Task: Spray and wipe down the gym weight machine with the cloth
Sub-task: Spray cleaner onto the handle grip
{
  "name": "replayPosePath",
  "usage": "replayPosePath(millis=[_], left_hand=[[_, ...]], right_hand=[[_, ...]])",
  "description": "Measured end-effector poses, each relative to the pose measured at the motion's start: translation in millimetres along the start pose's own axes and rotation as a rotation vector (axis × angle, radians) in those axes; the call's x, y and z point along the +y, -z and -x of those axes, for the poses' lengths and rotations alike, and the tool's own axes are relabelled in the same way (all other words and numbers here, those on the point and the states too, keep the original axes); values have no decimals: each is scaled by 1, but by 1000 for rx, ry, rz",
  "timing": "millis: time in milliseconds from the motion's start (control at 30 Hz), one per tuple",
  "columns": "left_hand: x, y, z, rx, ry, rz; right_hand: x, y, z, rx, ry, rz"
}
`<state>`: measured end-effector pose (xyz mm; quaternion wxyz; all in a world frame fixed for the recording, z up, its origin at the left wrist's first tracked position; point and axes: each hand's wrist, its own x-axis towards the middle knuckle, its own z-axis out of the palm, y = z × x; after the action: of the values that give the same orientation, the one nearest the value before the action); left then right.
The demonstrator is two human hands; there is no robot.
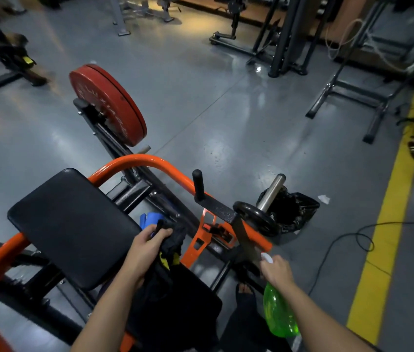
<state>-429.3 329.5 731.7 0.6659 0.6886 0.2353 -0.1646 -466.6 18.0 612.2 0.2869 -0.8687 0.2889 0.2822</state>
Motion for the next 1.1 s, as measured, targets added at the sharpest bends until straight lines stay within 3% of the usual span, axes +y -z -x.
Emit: replayPosePath(millis=[233,467,767,900,1100], left_hand=[[3,-10,-8,-33,-7,-71],[8,3,-10,2,-39,-69],[13,33,-3,39,-10,-32],[16,37,9,-98,-48,46],[13,39,6,-284,-71,-384]], right_hand=[[-13,8,11,24,-67,-112],[-49,8,21,30,307,-147],[-120,-5,39,71,577,-338],[-157,-13,56,20,745,-497],[-227,-4,98,-191,874,-720]])
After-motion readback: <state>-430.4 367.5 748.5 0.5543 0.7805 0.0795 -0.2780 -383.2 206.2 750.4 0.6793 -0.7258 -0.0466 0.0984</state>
